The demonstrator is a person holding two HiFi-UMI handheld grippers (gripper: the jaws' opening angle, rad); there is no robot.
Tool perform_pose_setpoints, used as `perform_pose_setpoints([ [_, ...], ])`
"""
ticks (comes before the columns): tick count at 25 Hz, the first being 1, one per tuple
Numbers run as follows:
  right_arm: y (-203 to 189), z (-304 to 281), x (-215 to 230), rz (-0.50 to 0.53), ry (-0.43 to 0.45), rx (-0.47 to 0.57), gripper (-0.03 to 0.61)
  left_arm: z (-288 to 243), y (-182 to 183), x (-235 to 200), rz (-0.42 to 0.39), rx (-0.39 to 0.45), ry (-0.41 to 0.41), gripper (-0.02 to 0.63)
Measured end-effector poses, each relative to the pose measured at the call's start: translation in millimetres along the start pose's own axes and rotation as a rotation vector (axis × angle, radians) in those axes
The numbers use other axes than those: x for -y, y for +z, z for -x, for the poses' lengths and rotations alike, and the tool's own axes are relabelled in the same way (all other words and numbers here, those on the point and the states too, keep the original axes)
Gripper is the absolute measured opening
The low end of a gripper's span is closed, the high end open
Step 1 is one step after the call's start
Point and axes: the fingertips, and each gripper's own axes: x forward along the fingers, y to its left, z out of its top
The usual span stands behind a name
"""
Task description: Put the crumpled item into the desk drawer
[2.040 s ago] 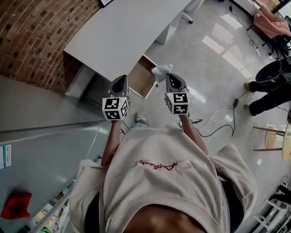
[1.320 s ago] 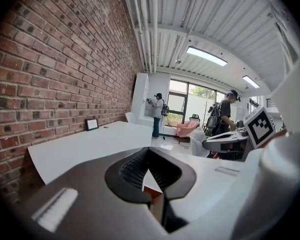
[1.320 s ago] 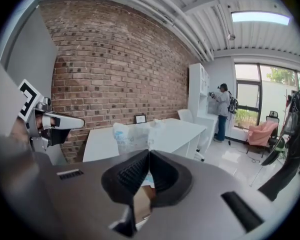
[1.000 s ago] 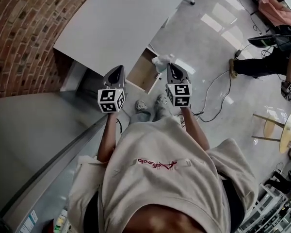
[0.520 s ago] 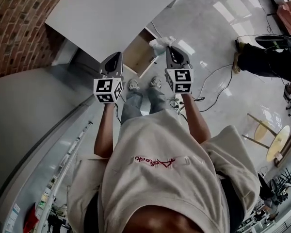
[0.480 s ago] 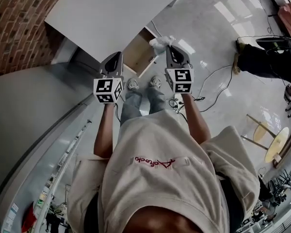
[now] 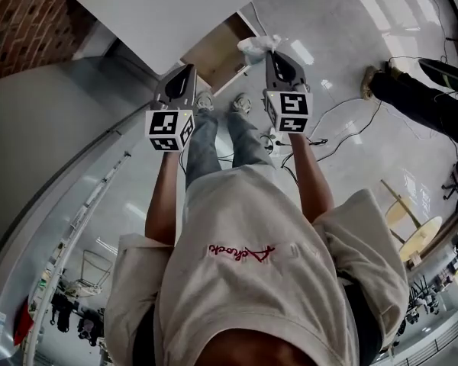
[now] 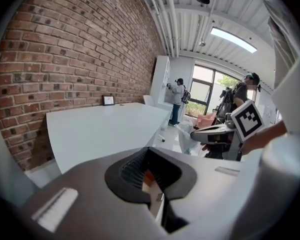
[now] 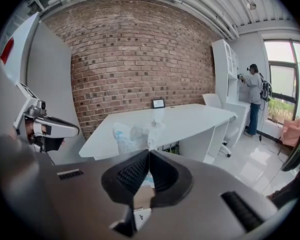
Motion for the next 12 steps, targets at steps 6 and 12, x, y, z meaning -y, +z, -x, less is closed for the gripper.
perform_pose_setpoints([
  [6, -41, -9, -13, -0.022, 0.019, -0.046, 0.012, -2, -49, 4, 0.044, -0.057, -0.009, 0.009],
  [12, -90, -9, -29, -0.048, 0.018, -0.115, 0.012, -3, -95, 7, 0.085, -0.113, -0.035, 0.009],
])
